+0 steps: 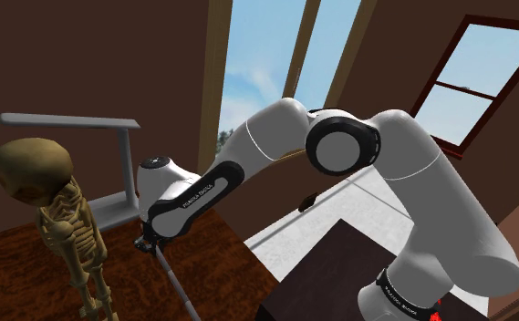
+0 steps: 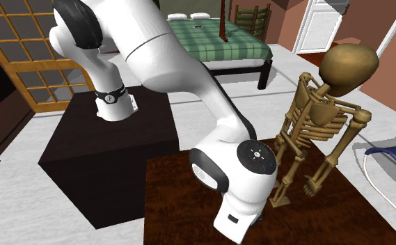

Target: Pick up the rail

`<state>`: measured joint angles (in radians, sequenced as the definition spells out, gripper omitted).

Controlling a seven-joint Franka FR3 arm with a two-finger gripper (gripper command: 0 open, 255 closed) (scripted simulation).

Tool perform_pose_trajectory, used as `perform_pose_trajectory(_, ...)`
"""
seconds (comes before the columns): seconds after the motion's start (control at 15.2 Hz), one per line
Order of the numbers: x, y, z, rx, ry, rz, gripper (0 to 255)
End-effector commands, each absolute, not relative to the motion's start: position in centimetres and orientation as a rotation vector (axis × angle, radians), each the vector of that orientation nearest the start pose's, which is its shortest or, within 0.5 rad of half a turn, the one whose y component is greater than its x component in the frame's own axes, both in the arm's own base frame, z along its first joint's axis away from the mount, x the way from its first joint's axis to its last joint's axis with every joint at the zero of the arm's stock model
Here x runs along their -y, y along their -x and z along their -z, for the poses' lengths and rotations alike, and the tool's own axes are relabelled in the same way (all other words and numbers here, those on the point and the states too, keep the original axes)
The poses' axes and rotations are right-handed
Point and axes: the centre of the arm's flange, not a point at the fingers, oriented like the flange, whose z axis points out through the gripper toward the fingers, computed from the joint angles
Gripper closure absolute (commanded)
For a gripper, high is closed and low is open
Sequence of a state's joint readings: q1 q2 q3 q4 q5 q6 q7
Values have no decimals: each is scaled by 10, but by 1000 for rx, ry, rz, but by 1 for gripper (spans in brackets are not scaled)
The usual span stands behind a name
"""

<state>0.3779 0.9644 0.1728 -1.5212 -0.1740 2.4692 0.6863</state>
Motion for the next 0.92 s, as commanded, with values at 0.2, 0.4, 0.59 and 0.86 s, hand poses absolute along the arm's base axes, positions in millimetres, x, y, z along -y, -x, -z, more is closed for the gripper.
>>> perform_pose_trajectory(0.2,-350,-600,-90,-112,3111,-28,255)
perform_pose_trajectory(0.4,-350,-600,-101,-112,3111,-28,255)
perform_pose_trajectory(0.59,-350,-600,-117,-112,3111,-28,255)
perform_pose_trajectory(0.86,-350,-600,-138,-112,3111,-28,255)
